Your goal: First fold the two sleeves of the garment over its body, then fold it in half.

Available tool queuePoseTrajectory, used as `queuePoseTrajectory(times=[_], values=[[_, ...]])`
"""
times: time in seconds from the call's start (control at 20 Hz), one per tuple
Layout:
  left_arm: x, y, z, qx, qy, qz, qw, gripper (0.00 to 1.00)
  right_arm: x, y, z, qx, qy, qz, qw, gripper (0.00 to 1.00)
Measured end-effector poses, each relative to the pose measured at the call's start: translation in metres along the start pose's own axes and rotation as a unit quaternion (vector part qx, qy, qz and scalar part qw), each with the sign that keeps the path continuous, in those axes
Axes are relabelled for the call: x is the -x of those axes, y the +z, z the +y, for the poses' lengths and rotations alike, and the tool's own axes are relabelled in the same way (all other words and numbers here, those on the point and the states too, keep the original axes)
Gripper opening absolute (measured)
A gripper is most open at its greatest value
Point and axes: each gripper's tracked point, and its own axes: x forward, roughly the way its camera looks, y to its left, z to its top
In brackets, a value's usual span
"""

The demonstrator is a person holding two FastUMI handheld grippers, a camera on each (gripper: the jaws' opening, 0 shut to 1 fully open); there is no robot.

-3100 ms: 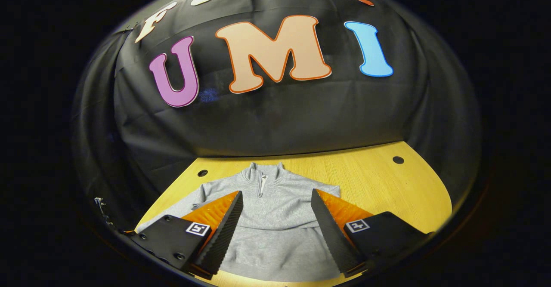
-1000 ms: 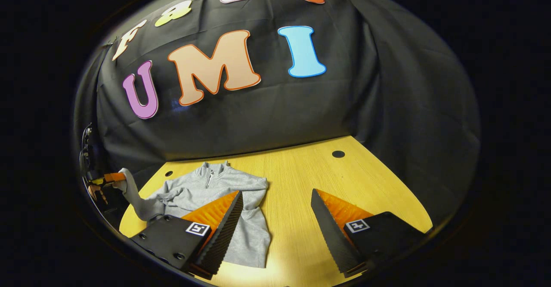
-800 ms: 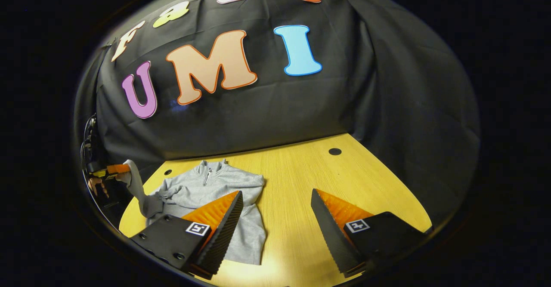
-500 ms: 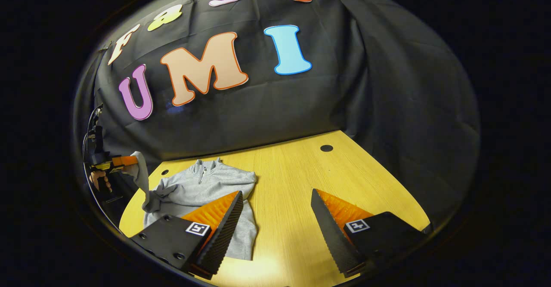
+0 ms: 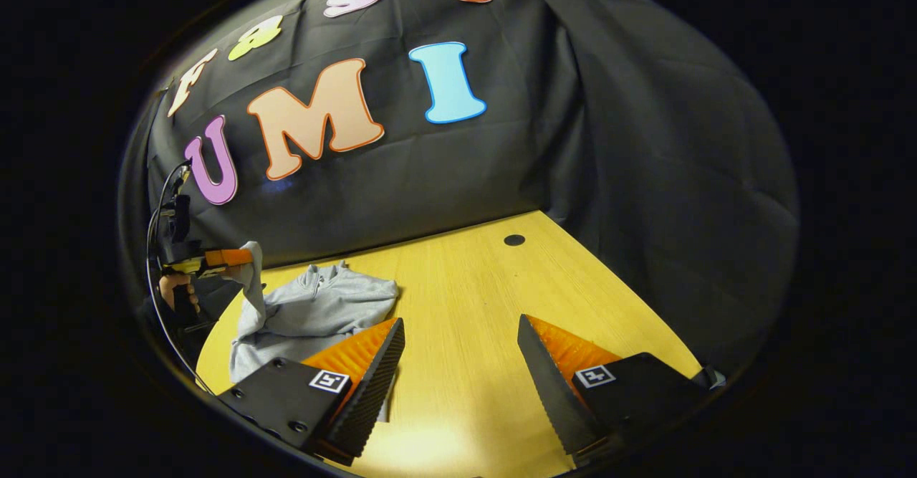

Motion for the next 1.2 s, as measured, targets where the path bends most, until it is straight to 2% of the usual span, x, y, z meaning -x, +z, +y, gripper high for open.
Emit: queuePoseTrajectory(times=[0.25,0.4,0.45,0.5,0.65,0.75,0.85,0.95,1.0,1.15,1.2], values=[[-0.023,-0.020,-0.050,-0.016,-0.025,0.021,0.999,0.00,0.006,-0.004,-0.027,-0.005,-0.011,0.005,1.000,0.94],[-0.036,-0.036,-0.066,-0.022,-0.027,0.039,0.999,0.00,0.006,-0.006,-0.038,-0.005,-0.015,0.008,1.000,0.94],[-0.041,-0.042,-0.071,-0.025,-0.030,0.046,0.998,0.00,0.007,-0.007,-0.041,-0.004,-0.016,0.009,1.000,0.98],[-0.045,-0.048,-0.075,-0.028,-0.031,0.053,0.998,0.00,0.007,-0.010,-0.044,-0.003,-0.017,0.010,1.000,0.94],[-0.058,-0.068,-0.080,-0.033,-0.028,0.080,0.996,0.00,0.006,-0.013,-0.048,-0.002,-0.015,0.016,1.000,0.94],[-0.065,-0.081,-0.075,-0.047,-0.010,0.096,0.994,0.00,0.005,-0.014,-0.049,0.000,-0.012,0.018,1.000,0.94],[-0.067,-0.085,-0.083,-0.037,-0.018,0.094,0.995,0.02,0.002,-0.014,-0.048,0.002,-0.008,0.019,1.000,0.94],[-0.066,-0.080,-0.091,-0.022,-0.029,0.081,0.996,0.43,0.000,-0.014,-0.045,0.006,-0.002,0.019,1.000,0.98],[-0.062,-0.075,-0.090,-0.024,-0.027,0.073,0.997,0.52,-0.001,-0.014,-0.043,0.008,0.002,0.018,1.000,0.98],[-0.045,-0.057,-0.073,-0.039,-0.005,0.046,0.998,0.95,-0.005,-0.012,-0.033,0.010,0.018,0.015,1.000,0.98],[-0.038,-0.053,-0.067,-0.036,0.001,0.038,0.999,0.95,-0.007,-0.012,-0.028,0.011,0.025,0.015,1.000,0.98]])
